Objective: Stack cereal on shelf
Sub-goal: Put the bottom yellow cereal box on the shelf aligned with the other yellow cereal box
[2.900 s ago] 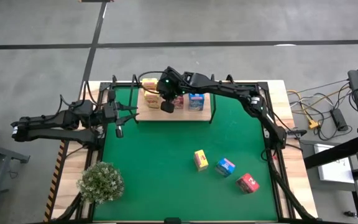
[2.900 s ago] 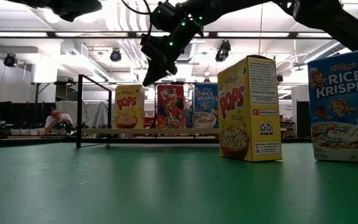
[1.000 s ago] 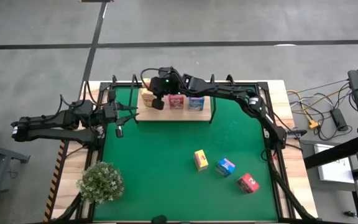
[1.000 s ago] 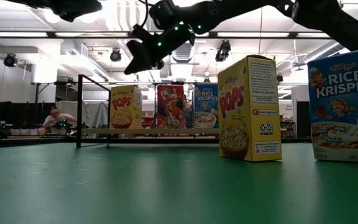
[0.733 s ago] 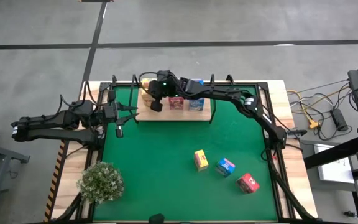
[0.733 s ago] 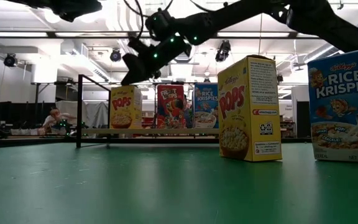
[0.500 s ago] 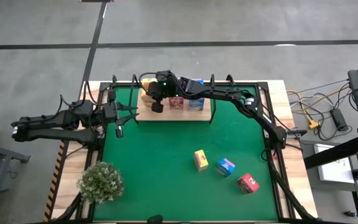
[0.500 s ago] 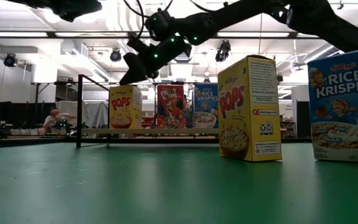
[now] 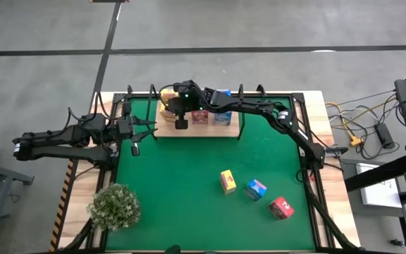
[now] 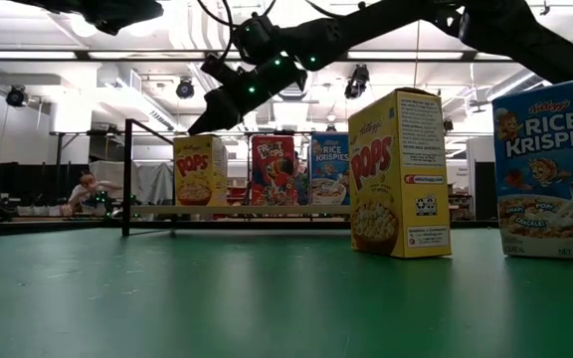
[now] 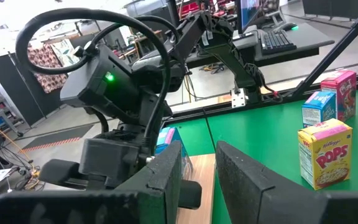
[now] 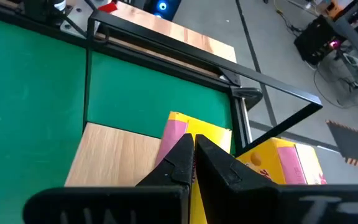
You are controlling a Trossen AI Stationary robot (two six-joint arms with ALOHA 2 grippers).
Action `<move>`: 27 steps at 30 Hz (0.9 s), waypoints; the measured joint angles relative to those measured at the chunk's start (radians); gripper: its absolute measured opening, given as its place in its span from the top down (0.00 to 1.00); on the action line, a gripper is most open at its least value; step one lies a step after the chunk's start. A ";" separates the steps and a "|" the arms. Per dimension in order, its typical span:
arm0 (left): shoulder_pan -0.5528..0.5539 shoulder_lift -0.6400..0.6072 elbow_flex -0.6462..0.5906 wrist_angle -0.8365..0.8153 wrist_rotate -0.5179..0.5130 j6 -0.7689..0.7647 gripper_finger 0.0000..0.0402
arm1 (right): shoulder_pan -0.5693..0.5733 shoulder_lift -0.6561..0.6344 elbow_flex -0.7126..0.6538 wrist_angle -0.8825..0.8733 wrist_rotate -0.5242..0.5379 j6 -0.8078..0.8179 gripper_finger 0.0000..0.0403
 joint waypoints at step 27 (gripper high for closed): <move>0.000 0.002 0.000 -0.003 0.000 0.000 0.79 | 0.039 -0.061 0.063 -0.422 0.054 0.190 0.98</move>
